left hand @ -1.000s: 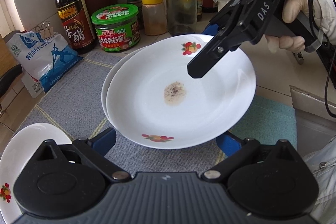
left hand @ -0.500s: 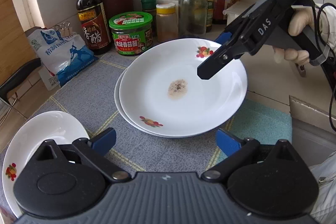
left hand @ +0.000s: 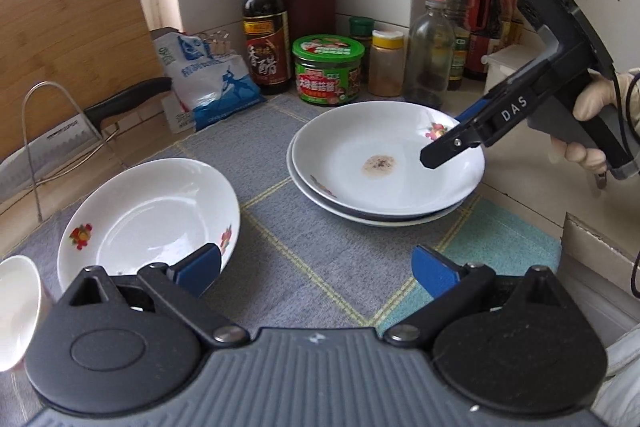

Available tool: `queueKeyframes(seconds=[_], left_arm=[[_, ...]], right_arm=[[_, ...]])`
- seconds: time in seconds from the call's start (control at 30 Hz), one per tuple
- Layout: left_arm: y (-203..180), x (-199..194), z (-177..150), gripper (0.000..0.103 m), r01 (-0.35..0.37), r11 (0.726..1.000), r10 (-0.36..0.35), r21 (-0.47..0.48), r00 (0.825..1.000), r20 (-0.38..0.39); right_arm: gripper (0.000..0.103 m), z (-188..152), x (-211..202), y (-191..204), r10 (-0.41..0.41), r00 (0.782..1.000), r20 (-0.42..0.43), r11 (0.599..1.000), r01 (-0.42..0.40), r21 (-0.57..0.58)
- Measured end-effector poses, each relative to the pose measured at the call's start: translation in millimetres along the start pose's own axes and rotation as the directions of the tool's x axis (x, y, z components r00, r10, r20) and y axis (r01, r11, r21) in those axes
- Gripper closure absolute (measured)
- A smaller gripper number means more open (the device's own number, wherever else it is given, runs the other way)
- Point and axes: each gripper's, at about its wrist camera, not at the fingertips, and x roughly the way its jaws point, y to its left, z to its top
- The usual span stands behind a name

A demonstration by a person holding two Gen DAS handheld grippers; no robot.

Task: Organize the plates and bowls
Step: 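Lower the stained plate onto the other plate and open the right tool, then withdraw the right tool from the stack toward the fruit-print plate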

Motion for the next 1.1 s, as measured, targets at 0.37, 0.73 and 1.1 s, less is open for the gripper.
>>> queueKeyframes(seconds=[0.37, 0.73, 1.1], left_arm=[[16, -32, -24, 0.002, -0.202, 0.968, 0.197, -0.148, 0.979, -0.047], [61, -39, -58, 0.001, -0.201, 0.970, 0.191, -0.139, 0.978, -0.081], [87, -34, -65, 0.001, -0.151, 0.984, 0.149, -0.090, 0.988, -0.033]], right_arm=[[0.000, -13, -14, 42, -0.125, 0.987, 0.097, 0.986, 0.134, -0.095], [0.000, -15, -19, 126, -0.208, 0.959, 0.191, 0.948, 0.246, -0.203], [0.000, -21, -20, 192, -0.276, 0.940, 0.202, 0.937, 0.310, -0.159]])
